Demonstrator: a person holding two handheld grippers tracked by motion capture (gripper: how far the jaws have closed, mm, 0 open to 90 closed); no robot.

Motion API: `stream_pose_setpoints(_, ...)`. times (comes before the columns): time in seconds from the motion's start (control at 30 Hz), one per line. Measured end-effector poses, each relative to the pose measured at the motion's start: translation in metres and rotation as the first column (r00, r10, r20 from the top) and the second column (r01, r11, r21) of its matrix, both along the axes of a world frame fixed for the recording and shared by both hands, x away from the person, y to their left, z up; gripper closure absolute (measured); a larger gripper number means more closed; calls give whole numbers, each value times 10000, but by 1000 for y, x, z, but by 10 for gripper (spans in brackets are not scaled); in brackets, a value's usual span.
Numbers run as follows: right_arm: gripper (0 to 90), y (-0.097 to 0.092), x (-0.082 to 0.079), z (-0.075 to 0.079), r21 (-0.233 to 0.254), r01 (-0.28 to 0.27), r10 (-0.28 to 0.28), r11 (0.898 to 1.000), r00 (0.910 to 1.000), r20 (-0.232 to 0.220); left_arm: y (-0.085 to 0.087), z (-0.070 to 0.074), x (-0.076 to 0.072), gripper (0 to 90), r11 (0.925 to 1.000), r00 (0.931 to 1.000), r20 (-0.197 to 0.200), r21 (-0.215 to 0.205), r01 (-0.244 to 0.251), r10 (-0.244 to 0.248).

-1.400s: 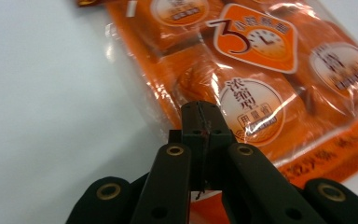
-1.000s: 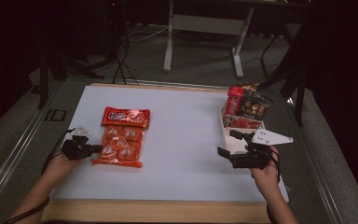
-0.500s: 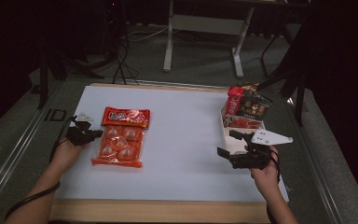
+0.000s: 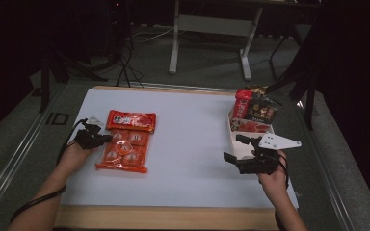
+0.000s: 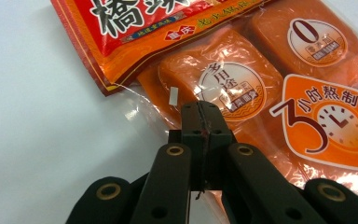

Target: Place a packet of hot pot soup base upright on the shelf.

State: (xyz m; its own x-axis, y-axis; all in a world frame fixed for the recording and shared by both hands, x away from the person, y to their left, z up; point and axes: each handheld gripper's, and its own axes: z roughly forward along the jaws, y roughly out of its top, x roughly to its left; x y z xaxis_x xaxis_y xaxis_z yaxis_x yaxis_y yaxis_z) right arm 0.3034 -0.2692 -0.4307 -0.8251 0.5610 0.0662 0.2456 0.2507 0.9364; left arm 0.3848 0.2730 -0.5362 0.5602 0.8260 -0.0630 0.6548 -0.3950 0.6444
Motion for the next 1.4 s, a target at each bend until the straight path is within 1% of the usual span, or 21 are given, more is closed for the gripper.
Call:
stream_pose_setpoints(0.1,147,0,0,0,15,-16,16,10000,10000,-6,-6,-1,1,900,9998,9999,-33,-108,150,-150)
stream_pose_setpoints(0.23,147,0,0,0,17,-27,27,10000,10000,1,-18,0,2,900,9991,9991,-13,-42,421,-421)
stream_pose_setpoints(0.27,148,0,0,0,-6,-8,8,10000,10000,10,-21,0,2,900,9987,9987,-20,-85,505,-505)
stream_pose_setpoints(0.43,147,-1,0,0,21,2,-2,10000,10000,31,-36,0,2,900,9958,9959,-30,-122,905,-906)
stream_pose_setpoints(0.57,147,-1,0,0,17,-12,12,10000,10000,22,-47,0,2,900,9935,9936,-32,-152,1130,-1131)
stream_pose_setpoints(0.67,147,-1,0,0,3,-1,1,10000,10000,31,-56,1,2,900,9906,9907,-53,-137,1362,-1363)
stream_pose_setpoints(0.7,148,-2,0,0,17,2,-2,10000,10000,41,-59,0,2,900,9903,9904,-82,-187,1379,-1380)
stream_pose_setpoints(0.77,147,-2,-1,0,18,14,-15,10000,10000,56,-63,0,1,900,9894,9895,-44,-162,1442,-1443)
stream_pose_setpoints(0.93,148,-3,-1,0,34,36,-36,10000,10000,48,-75,1,-2,900,9830,9831,-59,-155,1831,-1832)
stream_pose_setpoints(1.07,148,-3,-1,0,37,9,-9,10000,10000,72,-84,1,-5,900,9790,9792,-60,-222,2025,-2026)
stream_pose_setpoints(1.17,148,-3,-2,1,55,3,-4,10000,10000,60,-89,1,-8,900,9731,9733,-51,-226,2293,-2295)
stream_pose_setpoints(1.2,148,-3,-1,0,66,4,-4,10000,10000,54,-91,2,-9,900,9726,9729,-77,-270,2310,-2313)
stream_pose_setpoints(1.23,148,-3,-1,0,64,4,-4,10000,10000,53,-93,2,-9,900,9706,9708,-88,-247,2395,-2398)
stream_pose_setpoints(1.3,148,-3,-1,0,56,2,-3,10000,10000,57,-95,2,-10,900,9687,9688,-71,-166,2476,-2478)
stream_pose_setpoints(1.33,148,-3,-1,0,49,5,-5,10000,10000,55,-95,2,-10,900,9690,9691,-78,-168,2464,-2466)
stream_pose_setpoints(1.4,148,-3,-1,1,69,6,-7,10000,10000,60,-93,3,-10,900,9665,9667,-107,-243,2555,-2558)
